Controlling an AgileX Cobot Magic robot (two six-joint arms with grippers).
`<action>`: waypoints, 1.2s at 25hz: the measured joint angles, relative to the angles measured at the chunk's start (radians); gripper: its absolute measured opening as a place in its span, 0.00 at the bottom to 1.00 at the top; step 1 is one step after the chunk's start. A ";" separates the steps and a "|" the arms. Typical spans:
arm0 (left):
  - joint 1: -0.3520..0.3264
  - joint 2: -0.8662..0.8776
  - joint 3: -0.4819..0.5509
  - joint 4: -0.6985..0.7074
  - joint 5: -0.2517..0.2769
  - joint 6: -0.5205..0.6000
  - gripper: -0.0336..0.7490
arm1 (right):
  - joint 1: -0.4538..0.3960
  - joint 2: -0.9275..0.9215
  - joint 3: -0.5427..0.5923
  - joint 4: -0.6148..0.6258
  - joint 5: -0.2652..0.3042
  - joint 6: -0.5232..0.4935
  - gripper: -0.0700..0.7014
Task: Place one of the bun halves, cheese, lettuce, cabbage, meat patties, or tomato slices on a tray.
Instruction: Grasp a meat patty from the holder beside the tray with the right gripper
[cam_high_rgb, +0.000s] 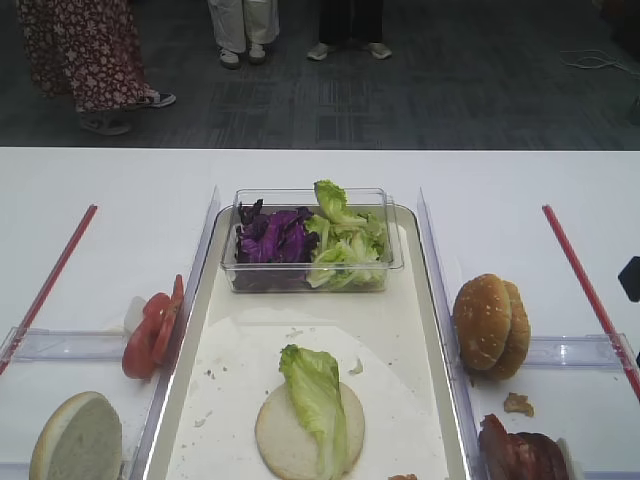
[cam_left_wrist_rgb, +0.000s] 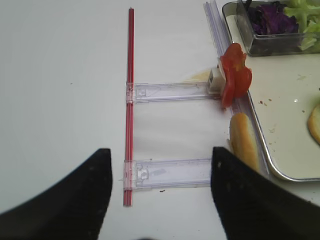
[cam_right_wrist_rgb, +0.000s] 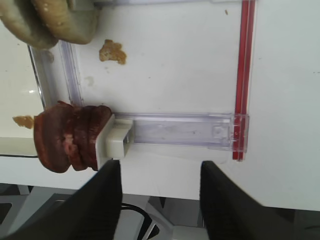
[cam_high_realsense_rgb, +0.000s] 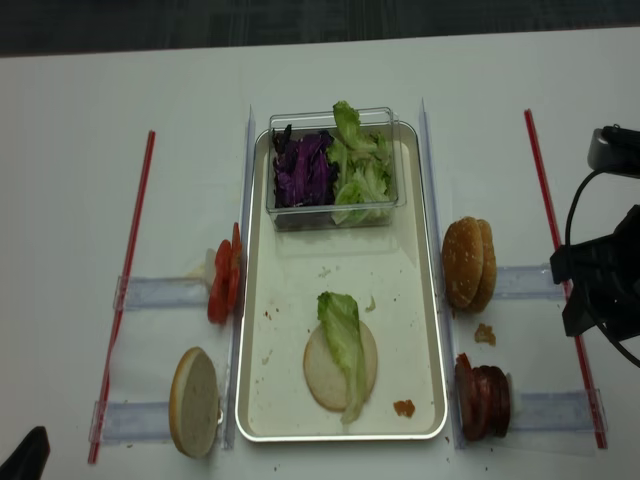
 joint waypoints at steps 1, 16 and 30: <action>0.000 0.000 0.000 0.000 0.000 0.000 0.57 | 0.000 0.000 0.000 0.001 0.001 0.000 0.59; 0.000 0.000 0.000 0.000 0.000 0.000 0.57 | 0.258 0.000 0.000 -0.025 -0.065 0.167 0.59; 0.000 0.000 0.000 0.000 0.000 -0.001 0.57 | 0.505 0.023 0.000 -0.035 -0.141 0.316 0.57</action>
